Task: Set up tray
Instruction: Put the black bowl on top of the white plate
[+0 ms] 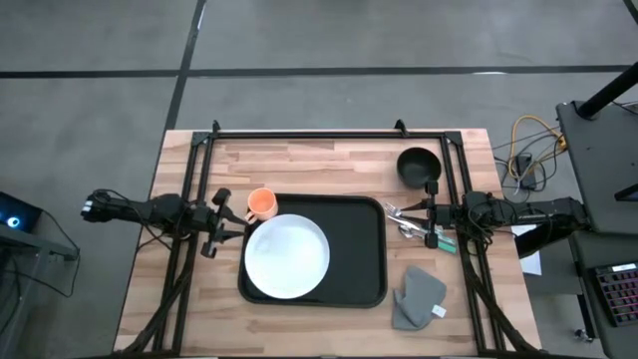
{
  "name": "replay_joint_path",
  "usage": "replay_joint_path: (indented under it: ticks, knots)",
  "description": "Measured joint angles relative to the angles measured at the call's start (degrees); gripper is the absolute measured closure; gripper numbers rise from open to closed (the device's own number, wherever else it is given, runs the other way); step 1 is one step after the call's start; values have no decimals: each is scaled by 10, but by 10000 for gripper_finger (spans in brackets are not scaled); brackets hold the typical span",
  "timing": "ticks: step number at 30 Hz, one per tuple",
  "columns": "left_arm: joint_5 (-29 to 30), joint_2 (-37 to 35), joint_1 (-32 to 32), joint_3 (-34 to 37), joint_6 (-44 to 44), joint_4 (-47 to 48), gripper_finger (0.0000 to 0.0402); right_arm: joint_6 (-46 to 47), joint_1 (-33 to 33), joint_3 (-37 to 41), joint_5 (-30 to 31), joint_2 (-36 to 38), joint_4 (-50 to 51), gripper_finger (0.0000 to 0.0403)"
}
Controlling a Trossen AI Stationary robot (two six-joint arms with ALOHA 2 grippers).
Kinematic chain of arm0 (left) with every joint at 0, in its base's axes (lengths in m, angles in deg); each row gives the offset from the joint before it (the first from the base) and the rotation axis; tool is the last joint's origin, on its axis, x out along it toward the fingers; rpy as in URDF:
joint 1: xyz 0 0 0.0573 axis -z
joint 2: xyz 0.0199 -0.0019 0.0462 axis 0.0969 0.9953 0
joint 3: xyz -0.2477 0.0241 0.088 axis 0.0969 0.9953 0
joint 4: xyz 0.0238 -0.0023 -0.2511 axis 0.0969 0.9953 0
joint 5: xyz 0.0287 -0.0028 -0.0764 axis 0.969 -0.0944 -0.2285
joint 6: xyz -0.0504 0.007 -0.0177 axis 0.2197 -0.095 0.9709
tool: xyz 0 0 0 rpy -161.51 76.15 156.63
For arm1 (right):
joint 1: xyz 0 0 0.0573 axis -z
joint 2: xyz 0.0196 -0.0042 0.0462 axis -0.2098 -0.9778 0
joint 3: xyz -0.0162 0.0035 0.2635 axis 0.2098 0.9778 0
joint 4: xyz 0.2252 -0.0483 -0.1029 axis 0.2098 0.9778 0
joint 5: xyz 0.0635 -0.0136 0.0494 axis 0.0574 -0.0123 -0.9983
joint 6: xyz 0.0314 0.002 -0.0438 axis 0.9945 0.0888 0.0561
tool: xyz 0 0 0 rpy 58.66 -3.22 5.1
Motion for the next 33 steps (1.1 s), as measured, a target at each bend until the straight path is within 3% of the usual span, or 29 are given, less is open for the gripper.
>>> replay_joint_path:
  ticks: [33]
  knots:
    - [-2,23,0,0,59,11,300,0,0,0,0,0,0,335]
